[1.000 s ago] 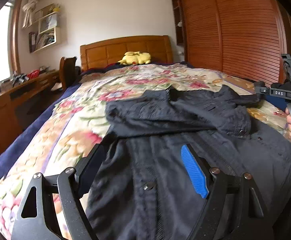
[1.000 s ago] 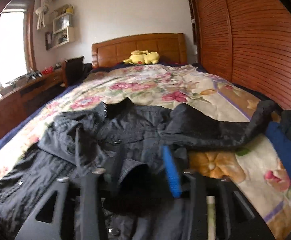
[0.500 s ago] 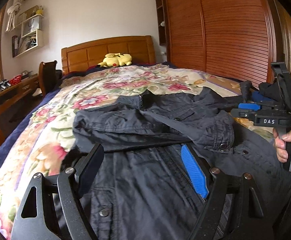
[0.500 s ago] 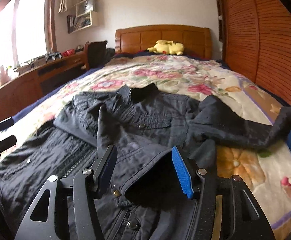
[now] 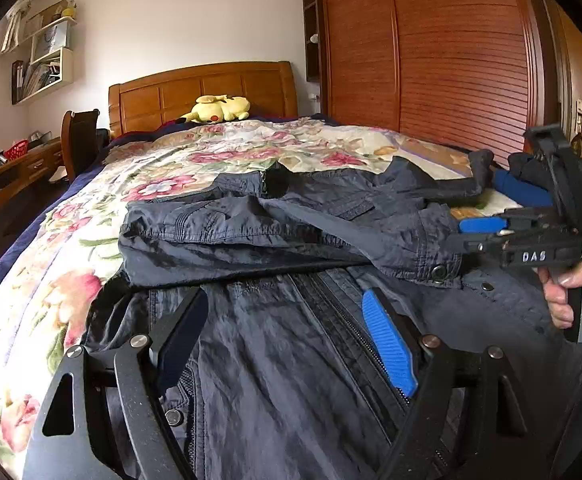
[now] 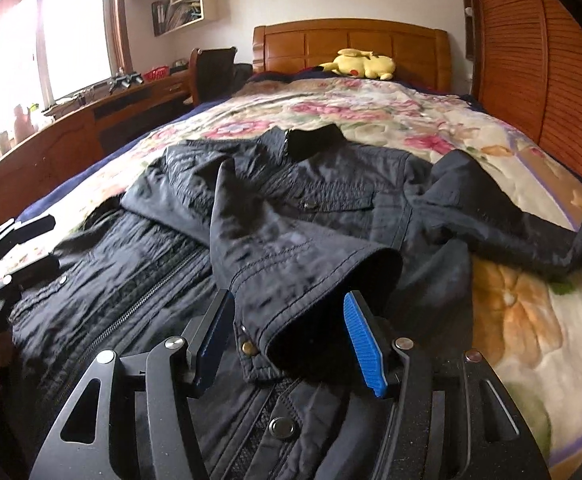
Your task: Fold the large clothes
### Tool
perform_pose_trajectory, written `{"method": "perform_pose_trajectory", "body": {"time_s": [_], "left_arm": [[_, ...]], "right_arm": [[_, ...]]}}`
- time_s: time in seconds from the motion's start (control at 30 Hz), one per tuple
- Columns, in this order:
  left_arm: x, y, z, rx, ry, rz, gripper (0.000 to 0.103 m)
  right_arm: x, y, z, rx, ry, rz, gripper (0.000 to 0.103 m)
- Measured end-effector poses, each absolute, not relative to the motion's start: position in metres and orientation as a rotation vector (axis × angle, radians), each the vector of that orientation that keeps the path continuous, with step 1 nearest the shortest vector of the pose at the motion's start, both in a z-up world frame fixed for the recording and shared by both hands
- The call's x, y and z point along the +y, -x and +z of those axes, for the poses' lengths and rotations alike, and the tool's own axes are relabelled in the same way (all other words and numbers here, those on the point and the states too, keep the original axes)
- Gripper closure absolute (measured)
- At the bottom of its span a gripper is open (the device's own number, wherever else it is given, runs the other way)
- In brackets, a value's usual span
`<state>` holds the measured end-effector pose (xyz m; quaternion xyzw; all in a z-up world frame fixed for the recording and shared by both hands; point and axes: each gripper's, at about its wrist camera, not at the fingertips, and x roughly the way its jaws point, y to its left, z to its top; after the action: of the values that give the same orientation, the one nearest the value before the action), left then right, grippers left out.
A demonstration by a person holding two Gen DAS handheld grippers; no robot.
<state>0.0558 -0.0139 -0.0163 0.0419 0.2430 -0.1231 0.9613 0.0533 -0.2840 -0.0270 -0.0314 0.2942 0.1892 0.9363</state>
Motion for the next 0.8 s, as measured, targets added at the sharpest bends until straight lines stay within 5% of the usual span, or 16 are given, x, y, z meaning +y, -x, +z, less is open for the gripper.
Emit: {"method": "perform_pose_trajectory", "body": {"time_s": [0.3, 0.43, 0.5, 0.8], "left_arm": [[-0.009, -0.055, -0.020, 0.507, -0.058, -0.259, 0.023], [-0.005, -0.055, -0.020, 0.507, -0.039, -0.261, 0.023], [-0.004, -0.055, -0.021, 0.511, -0.032, -0.257, 0.023], [-0.006, -0.059, -0.024, 0.527, -0.048, -0.245, 0.023]], "right_arm": [[-0.264, -0.058, -0.038, 0.644, 0.142, 0.392, 0.046], [-0.258, -0.063, -0.040, 0.662, 0.167, 0.401, 0.085], [-0.256, -0.063, -0.038, 0.656, 0.175, 0.413, 0.094], [-0.287, -0.058, -0.008, 0.481, 0.007, 0.329, 0.099]]}}
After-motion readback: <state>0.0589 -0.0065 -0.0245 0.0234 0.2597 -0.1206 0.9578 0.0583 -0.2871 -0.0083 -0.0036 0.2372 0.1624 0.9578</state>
